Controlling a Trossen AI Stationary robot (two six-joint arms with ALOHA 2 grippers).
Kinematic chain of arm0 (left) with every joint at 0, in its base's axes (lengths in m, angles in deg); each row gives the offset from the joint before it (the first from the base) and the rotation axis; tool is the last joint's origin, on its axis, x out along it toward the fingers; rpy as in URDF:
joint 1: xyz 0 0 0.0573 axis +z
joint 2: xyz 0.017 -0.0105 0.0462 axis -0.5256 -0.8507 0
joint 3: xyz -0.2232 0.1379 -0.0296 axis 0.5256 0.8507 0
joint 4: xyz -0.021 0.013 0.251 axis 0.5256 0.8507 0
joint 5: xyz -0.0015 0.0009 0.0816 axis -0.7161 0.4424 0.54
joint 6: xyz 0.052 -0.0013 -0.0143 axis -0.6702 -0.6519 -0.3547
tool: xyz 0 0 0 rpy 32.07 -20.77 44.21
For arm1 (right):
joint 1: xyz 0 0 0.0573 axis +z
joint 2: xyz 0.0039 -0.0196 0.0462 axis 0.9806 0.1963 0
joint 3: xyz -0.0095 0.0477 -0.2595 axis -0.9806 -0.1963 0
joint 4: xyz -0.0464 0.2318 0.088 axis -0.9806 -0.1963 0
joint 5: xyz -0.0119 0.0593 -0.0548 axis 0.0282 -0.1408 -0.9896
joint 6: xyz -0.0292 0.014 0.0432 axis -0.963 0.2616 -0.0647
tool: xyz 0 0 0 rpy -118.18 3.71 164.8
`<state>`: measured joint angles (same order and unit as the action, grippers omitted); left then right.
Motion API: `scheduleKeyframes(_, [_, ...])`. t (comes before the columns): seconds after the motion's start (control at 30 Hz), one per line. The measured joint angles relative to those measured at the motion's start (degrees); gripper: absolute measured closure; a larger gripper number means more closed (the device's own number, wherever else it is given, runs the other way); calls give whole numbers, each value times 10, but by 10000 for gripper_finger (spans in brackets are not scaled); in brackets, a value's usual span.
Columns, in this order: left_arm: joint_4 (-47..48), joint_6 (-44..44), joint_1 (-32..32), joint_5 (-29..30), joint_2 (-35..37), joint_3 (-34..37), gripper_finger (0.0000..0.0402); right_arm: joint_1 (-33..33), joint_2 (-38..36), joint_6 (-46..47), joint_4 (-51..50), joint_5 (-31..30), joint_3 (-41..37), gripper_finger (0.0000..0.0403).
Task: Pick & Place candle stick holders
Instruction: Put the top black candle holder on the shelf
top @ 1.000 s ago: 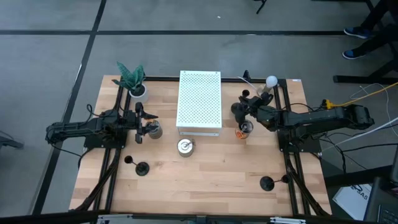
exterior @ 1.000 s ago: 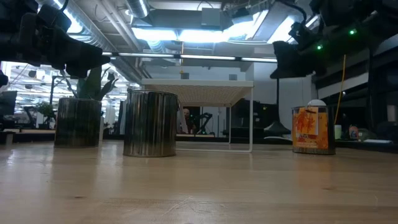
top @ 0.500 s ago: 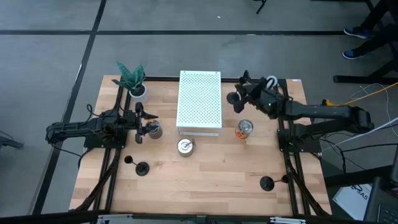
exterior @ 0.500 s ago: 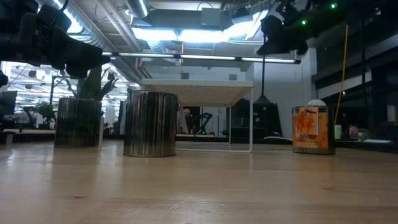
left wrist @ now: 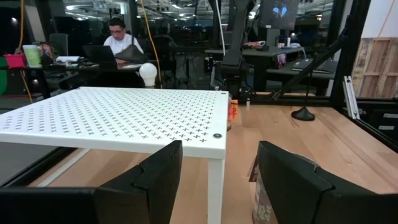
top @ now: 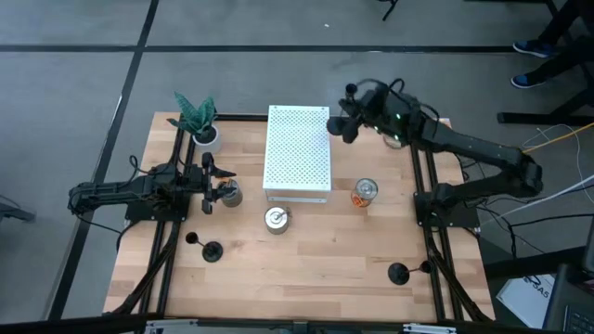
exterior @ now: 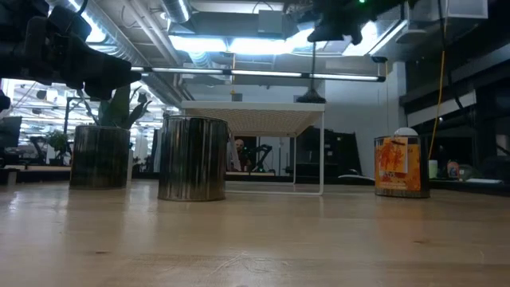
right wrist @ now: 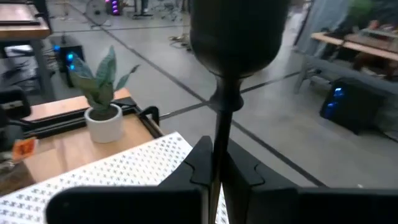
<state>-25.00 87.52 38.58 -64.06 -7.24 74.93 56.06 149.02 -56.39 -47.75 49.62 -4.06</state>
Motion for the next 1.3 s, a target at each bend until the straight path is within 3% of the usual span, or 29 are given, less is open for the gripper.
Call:
scheduleKeyframes(0.37, [0, 0, 0, 0, 0, 0, 194, -52, 131, 2, -6, 107, 126, 388])
scheduleKeyframes(0.87, [0, 0, 0, 0, 0, 0, 194, -92, 226, 75, 84, 108, 160, 388])
scheduleKeyframes(1.3, [0, 0, 0, 0, 0, 0, 194, -91, 230, 61, 9, 107, 160, 388])
